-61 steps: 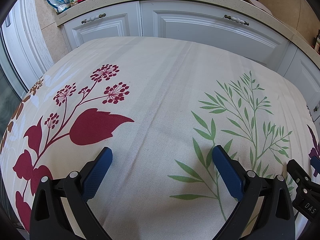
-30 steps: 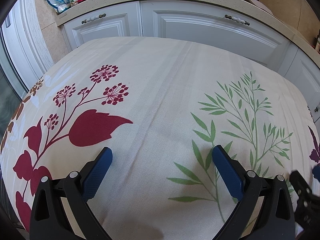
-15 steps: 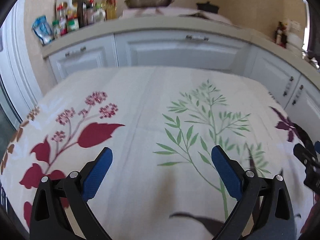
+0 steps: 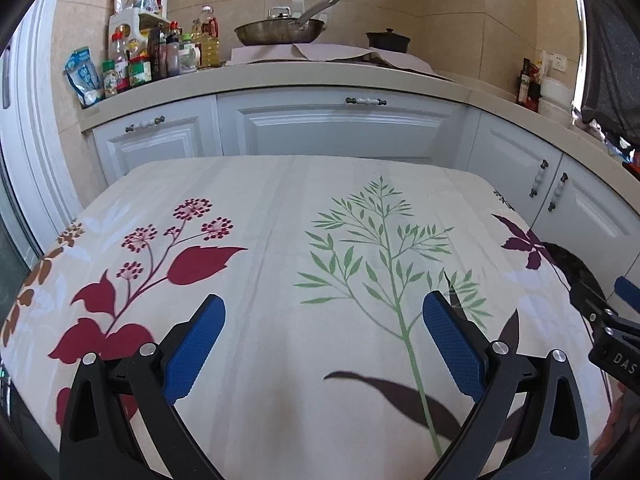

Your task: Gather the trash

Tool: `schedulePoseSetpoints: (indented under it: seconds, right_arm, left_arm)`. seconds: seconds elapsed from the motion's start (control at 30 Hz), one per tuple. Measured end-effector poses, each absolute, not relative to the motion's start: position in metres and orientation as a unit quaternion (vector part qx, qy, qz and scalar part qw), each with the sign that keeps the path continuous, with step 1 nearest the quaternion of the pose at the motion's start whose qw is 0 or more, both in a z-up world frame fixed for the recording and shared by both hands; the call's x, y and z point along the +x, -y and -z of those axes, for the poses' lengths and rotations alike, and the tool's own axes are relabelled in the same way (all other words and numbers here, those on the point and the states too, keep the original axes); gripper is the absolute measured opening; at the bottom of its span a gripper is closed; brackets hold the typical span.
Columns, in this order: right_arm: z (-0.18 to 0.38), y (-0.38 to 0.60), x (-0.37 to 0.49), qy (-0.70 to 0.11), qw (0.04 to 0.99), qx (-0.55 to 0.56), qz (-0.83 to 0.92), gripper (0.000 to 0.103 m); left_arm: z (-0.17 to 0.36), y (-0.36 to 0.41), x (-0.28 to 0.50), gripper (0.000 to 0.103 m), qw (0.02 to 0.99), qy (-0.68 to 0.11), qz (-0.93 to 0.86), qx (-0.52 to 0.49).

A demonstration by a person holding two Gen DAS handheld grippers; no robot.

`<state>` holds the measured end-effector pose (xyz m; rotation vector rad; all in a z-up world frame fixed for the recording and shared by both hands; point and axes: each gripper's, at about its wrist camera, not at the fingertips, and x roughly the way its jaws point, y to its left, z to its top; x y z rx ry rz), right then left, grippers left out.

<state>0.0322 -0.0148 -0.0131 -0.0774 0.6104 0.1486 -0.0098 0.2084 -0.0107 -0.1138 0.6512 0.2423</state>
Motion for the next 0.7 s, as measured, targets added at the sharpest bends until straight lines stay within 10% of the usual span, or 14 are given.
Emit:
schedulePoseSetpoints:
  seconds: [0.7]
  right_arm:
    - [0.021,0.033,-0.001,-0.289,0.955,-0.032,-0.054,0.099]
  left_arm:
    - [0.012,-0.2,-0.034,0.096,0.945,-0.306,-0.101,-0.055]
